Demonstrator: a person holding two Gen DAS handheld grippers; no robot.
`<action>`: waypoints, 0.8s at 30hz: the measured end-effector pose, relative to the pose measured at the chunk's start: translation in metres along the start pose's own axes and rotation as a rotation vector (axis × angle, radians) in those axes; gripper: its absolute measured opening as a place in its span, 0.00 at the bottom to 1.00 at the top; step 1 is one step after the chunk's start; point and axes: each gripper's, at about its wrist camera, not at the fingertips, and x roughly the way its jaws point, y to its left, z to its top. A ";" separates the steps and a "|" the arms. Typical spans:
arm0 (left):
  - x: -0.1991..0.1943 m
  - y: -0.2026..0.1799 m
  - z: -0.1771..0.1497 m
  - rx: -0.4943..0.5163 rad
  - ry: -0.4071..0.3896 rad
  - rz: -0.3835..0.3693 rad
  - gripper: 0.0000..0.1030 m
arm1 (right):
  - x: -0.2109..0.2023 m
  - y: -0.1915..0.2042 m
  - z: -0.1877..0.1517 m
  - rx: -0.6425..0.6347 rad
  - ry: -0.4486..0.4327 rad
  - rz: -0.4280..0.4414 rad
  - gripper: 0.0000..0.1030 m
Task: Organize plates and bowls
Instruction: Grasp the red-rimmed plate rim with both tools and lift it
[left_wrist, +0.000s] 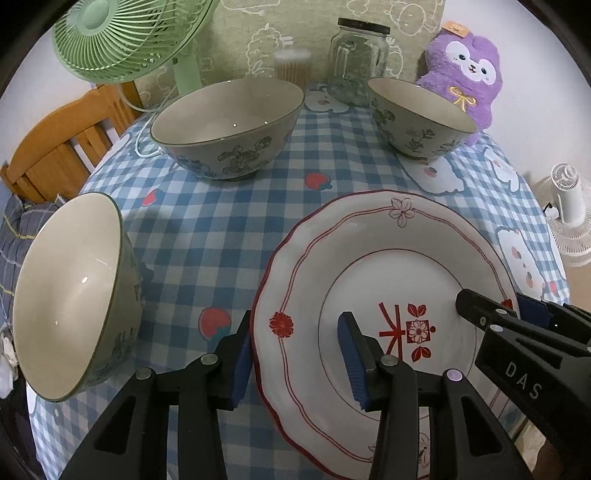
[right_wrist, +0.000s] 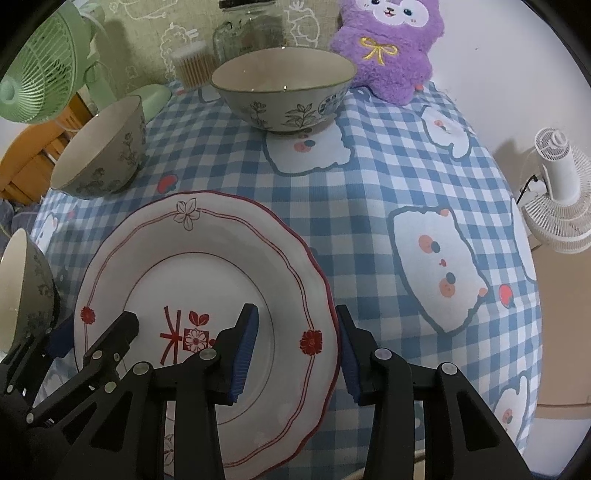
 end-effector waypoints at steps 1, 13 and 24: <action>-0.001 0.000 0.000 0.001 -0.002 0.000 0.43 | -0.004 0.001 -0.001 0.001 -0.007 -0.004 0.44; -0.034 0.000 0.002 0.016 -0.070 -0.026 0.42 | -0.045 0.001 -0.011 0.036 -0.052 -0.025 0.44; -0.078 -0.012 -0.001 0.093 -0.145 -0.090 0.43 | -0.092 -0.015 -0.037 0.132 -0.104 -0.060 0.44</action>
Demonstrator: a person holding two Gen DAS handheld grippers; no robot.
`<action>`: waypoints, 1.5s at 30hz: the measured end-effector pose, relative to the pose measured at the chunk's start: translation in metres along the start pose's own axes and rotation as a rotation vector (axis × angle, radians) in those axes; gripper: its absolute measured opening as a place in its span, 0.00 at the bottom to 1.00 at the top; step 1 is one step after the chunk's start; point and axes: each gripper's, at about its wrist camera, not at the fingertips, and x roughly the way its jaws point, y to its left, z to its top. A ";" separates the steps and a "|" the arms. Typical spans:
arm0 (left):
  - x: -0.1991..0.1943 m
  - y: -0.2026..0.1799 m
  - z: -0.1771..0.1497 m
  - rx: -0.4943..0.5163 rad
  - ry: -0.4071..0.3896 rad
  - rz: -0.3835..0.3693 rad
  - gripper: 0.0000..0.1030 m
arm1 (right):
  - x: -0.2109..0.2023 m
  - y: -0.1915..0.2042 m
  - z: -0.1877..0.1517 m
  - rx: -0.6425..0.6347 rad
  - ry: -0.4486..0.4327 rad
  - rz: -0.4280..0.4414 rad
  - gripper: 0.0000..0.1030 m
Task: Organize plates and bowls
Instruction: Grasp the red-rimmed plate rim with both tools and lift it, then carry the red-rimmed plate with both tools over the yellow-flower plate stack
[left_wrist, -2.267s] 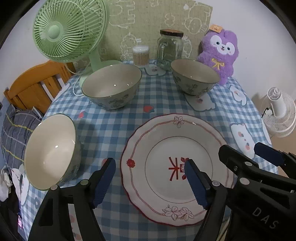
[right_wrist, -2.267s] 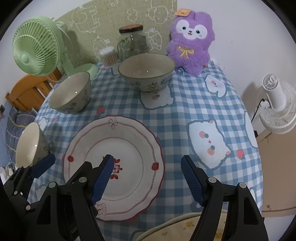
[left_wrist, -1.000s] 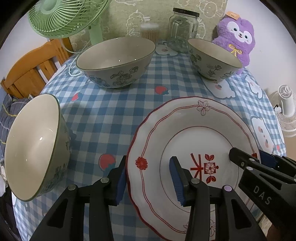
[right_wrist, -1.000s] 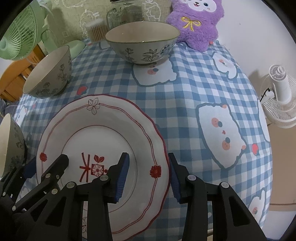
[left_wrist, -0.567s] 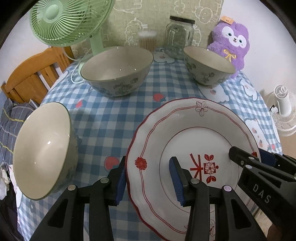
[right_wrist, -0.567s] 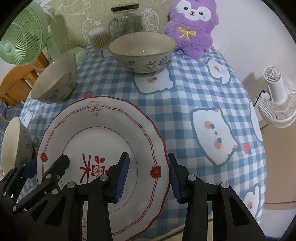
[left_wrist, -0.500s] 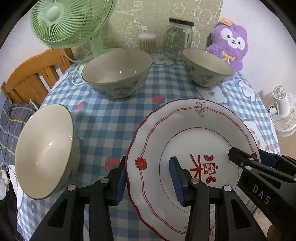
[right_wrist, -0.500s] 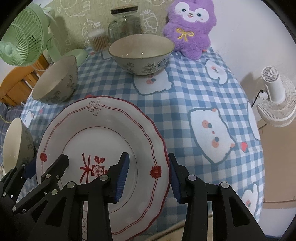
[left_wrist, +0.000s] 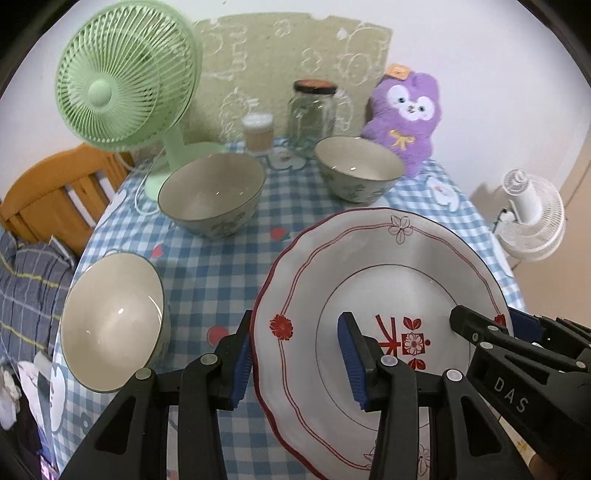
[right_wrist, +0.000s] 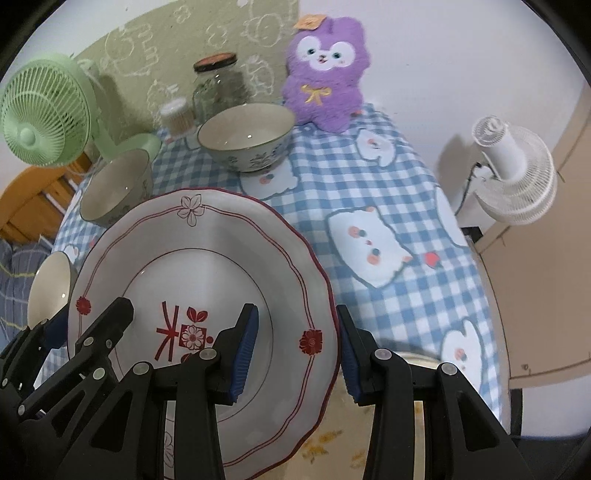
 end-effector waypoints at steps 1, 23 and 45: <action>-0.003 -0.001 0.000 0.002 -0.004 -0.003 0.43 | -0.006 -0.003 -0.003 0.012 -0.008 -0.006 0.44; -0.044 -0.067 -0.046 0.054 0.002 -0.038 0.42 | -0.044 -0.074 -0.054 0.032 -0.008 -0.028 0.44; -0.035 -0.126 -0.105 0.014 0.088 -0.001 0.43 | -0.025 -0.131 -0.098 -0.040 0.065 -0.003 0.44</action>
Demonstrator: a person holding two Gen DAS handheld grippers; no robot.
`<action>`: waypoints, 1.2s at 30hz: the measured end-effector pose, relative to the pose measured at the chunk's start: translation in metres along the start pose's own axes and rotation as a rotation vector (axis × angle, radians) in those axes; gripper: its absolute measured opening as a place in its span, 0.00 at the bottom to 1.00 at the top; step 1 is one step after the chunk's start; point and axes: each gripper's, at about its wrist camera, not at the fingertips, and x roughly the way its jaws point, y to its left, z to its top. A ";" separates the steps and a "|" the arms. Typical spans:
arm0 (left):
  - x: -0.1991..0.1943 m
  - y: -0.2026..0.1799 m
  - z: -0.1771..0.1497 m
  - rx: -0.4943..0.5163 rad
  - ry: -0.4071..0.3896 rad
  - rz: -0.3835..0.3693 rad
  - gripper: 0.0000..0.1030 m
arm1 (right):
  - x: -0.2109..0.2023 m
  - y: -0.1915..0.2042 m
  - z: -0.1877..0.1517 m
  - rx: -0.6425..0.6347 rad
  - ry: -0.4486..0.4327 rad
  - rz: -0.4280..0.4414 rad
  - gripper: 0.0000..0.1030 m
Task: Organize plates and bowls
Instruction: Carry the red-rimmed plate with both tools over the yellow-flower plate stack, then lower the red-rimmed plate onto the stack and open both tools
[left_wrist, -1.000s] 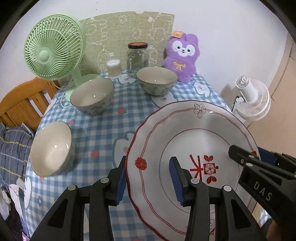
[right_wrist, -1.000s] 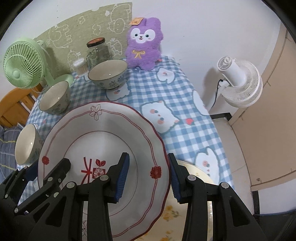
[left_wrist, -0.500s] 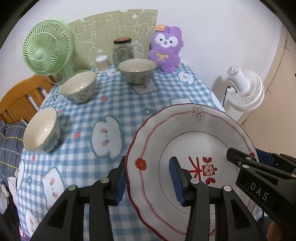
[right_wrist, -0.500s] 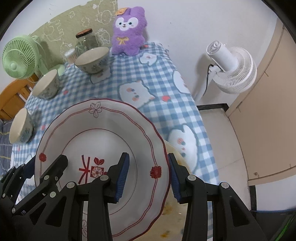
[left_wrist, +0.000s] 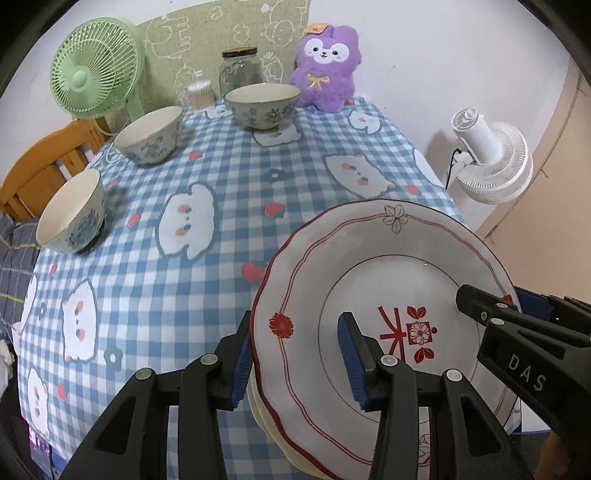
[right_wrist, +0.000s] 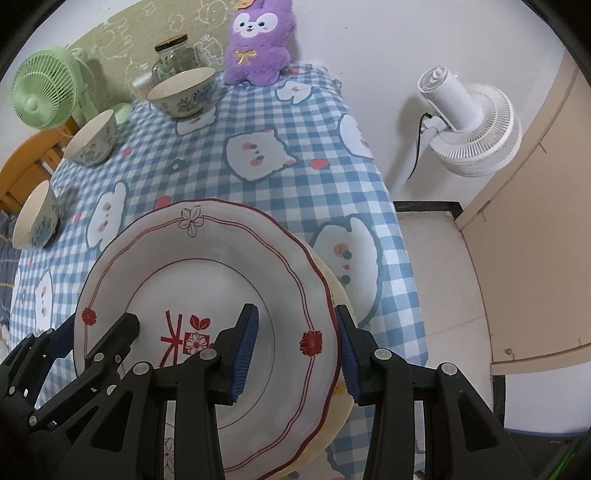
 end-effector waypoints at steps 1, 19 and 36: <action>0.000 0.000 -0.002 -0.003 0.001 0.004 0.43 | 0.001 0.000 -0.001 -0.004 0.001 0.004 0.44; 0.007 -0.009 -0.013 -0.028 -0.007 0.050 0.43 | 0.012 -0.004 -0.007 -0.033 -0.015 0.006 0.44; 0.009 -0.016 -0.012 -0.035 -0.003 0.043 0.47 | 0.015 -0.010 -0.003 -0.029 -0.026 -0.006 0.44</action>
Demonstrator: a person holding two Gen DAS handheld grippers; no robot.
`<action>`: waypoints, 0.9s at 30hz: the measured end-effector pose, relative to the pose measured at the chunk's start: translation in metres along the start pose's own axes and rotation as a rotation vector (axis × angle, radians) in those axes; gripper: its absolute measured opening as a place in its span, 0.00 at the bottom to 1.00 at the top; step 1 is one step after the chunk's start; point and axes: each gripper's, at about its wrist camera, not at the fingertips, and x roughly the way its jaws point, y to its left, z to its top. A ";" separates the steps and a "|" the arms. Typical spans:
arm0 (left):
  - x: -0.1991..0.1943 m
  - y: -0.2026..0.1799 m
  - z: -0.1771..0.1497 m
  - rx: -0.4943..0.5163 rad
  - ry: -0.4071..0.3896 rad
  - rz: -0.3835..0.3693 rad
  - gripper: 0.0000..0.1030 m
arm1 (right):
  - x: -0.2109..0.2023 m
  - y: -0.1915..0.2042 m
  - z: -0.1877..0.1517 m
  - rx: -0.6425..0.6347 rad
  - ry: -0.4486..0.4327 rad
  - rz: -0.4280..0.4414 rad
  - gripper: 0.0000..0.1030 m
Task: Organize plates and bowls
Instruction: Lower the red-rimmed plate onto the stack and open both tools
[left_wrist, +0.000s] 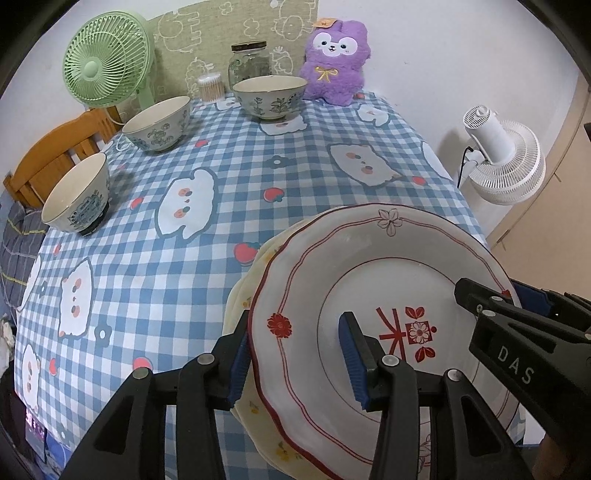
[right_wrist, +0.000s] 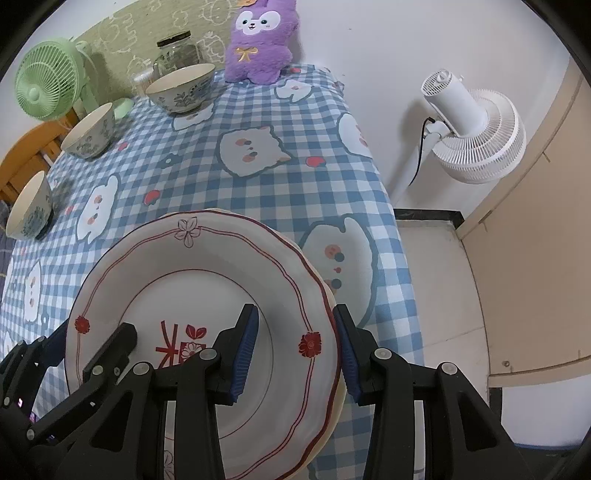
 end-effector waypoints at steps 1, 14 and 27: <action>0.000 0.000 0.000 0.003 0.002 -0.002 0.48 | 0.000 0.000 0.001 -0.002 0.002 0.011 0.45; 0.000 -0.004 -0.004 -0.003 0.019 -0.014 0.62 | 0.001 0.005 0.000 -0.016 0.027 0.068 0.66; -0.017 0.005 0.010 -0.031 0.000 -0.039 0.76 | -0.031 0.014 0.018 -0.044 -0.029 0.114 0.80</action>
